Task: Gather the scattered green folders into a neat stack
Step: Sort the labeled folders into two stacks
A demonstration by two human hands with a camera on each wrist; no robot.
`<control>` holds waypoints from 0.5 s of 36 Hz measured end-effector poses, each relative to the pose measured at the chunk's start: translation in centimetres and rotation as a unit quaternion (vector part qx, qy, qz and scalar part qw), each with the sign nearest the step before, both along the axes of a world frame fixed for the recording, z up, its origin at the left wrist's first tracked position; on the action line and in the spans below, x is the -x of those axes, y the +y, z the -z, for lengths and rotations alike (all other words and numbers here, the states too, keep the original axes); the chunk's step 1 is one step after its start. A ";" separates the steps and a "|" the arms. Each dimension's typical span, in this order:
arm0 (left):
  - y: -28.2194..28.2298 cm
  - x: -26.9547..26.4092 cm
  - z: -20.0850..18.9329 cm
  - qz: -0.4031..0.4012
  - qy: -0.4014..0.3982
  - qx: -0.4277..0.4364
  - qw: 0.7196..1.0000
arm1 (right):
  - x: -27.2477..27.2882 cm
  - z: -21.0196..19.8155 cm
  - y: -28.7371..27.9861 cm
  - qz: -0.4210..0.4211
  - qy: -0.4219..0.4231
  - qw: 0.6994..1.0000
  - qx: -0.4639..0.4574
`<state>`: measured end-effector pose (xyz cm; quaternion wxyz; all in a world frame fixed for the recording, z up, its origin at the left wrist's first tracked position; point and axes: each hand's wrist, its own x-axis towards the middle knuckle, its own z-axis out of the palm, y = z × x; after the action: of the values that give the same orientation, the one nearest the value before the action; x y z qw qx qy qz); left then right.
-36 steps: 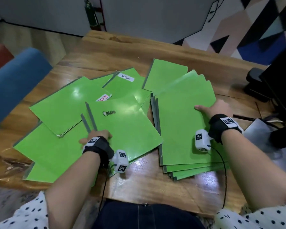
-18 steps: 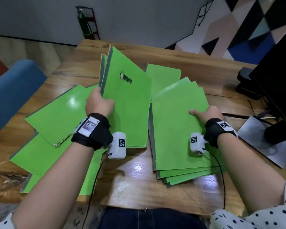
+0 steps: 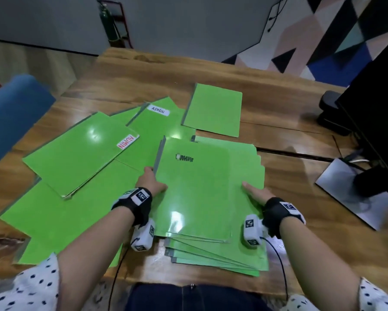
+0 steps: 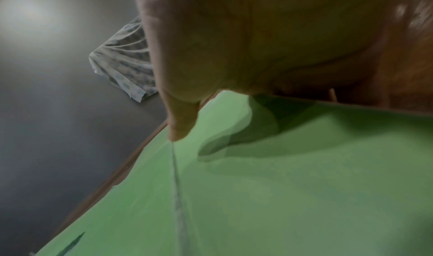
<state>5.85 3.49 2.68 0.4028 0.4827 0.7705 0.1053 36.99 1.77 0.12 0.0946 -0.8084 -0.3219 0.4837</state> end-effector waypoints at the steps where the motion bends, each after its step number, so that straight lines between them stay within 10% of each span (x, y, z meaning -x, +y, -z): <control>1: 0.0 -0.3 0.4 0.010 0.010 0.005 1.000 | 0.3 -0.1 0.1 0.000 0.010 1.000 0.005; 12: -1.1 -4.8 2.8 0.192 0.081 0.019 0.978 | 1.4 0.9 0.5 -0.034 -0.052 0.998 0.024; 18: 1.0 1.8 2.8 0.077 0.133 0.002 0.988 | 1.8 0.2 1.0 -0.053 -0.064 0.996 0.045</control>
<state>4.03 4.51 -0.14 0.3043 0.5494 0.7782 0.0073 35.20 2.79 -0.13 0.0117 -0.8229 -0.3480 0.4490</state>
